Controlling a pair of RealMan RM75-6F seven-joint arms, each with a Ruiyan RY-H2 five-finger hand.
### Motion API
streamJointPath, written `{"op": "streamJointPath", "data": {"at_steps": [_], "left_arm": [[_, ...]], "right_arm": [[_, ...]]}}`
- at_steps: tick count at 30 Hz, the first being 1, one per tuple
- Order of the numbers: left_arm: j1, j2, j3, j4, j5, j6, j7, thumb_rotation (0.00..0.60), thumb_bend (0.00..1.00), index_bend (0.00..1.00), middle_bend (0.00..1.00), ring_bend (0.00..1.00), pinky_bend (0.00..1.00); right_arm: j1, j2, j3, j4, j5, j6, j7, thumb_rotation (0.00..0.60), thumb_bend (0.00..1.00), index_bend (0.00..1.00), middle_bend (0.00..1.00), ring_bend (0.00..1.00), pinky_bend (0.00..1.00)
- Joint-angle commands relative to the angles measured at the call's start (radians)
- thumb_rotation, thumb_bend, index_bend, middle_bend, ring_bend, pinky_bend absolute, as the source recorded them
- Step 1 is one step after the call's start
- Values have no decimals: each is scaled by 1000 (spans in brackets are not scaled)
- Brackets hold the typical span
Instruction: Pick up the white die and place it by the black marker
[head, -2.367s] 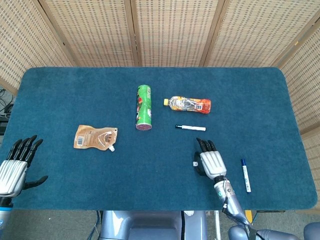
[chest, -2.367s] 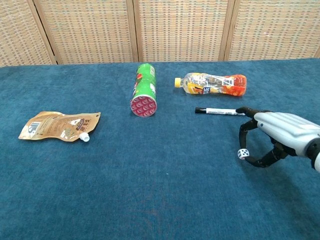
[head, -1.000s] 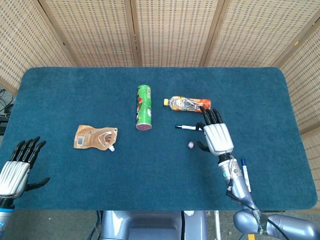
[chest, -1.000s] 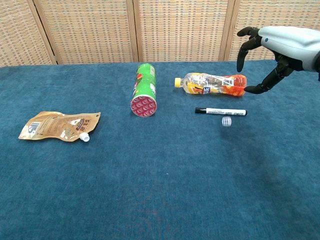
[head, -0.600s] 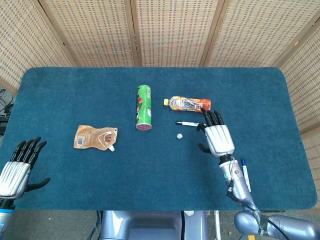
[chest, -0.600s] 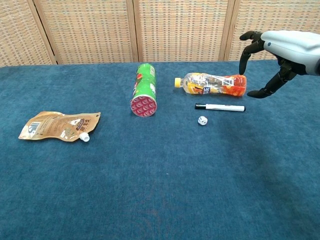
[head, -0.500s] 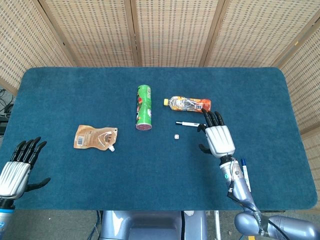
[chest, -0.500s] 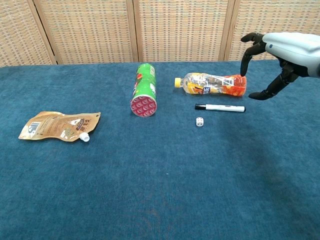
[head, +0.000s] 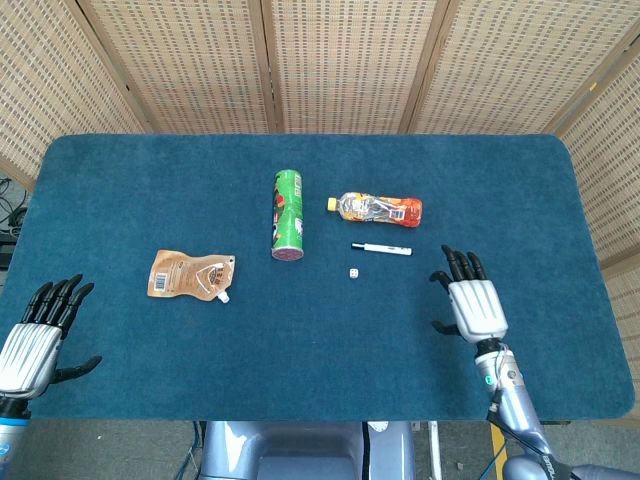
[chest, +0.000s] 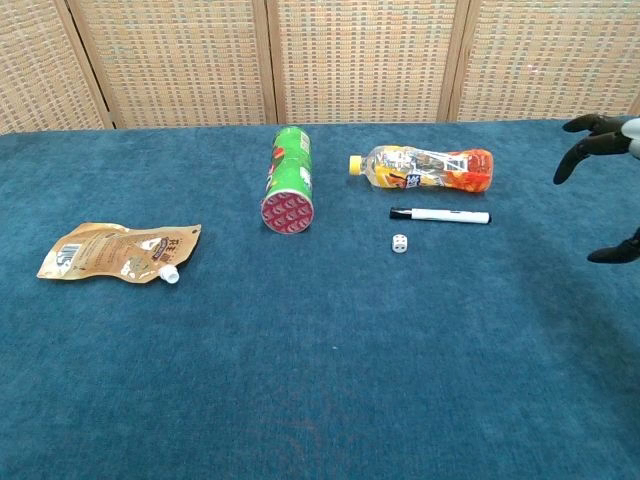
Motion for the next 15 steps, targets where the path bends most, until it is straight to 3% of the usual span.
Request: {"op": "streamJointPath", "data": {"at_steps": [1,4,10,15], "left_arm": [[0,-3,1,0,1,-1,5,600,106,0,0,0,0],[2,-3,1,-3,4,5,-2,600,102,0,0,0,0],[4,-6,-2,5,1,12,-3,600,102,0,0,0,0],[5,-9,-2,12,0,11,1,600,103,0,0,0,0]], "right_arm": [[-53,43,-52,19,-71,42,43,600,31,86,0,0,0],[-97,67,-94,41,-107,79,37,600,0,8,0,0,0],[-187,84,-156,98,-180,145,115,600,0,0,0,0,0],[-244,79,-178,162,-219,184,184,600,0,0,0,0,0]]}}
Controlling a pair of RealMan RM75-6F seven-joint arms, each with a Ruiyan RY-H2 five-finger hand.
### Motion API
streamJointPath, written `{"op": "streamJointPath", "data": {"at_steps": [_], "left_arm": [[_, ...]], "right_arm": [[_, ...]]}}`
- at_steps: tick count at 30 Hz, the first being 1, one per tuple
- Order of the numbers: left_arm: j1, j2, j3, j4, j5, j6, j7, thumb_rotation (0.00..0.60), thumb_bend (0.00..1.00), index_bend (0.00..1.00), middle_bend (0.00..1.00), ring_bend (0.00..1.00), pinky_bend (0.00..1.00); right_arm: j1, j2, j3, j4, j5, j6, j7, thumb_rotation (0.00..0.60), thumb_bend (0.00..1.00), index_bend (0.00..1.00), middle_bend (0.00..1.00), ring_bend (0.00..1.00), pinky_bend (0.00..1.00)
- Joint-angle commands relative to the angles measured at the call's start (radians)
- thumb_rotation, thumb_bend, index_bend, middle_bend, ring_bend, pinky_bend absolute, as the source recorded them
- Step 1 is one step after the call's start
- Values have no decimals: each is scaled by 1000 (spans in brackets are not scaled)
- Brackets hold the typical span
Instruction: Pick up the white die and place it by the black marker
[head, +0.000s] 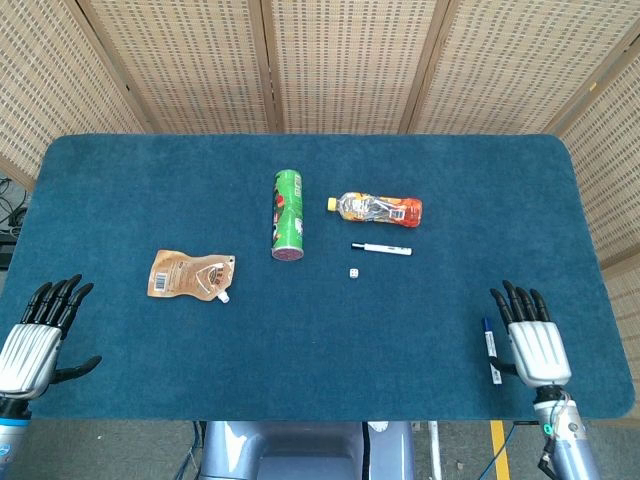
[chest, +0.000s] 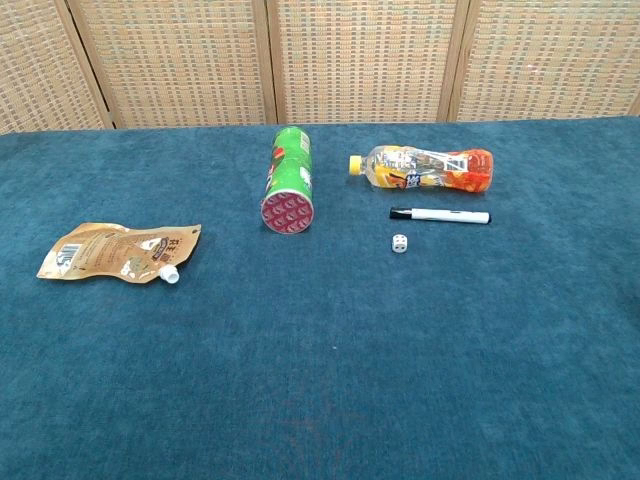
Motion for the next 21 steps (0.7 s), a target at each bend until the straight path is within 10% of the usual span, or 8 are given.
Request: {"op": "streamJointPath", "data": {"at_steps": [1,21], "left_arm": [[0,-1,-1,3,-3,0,-1,600,103,0,0,0,0],[-3,-9,-4,9,-13,-9,12,600,106,0,0,0,0]], "right_arm": [[-39,0,-13,46,-28,32,44,600,0,0,0,0,0],[-102,45,43,22,-108,115,121,600,0,0,0,0,0]]}}
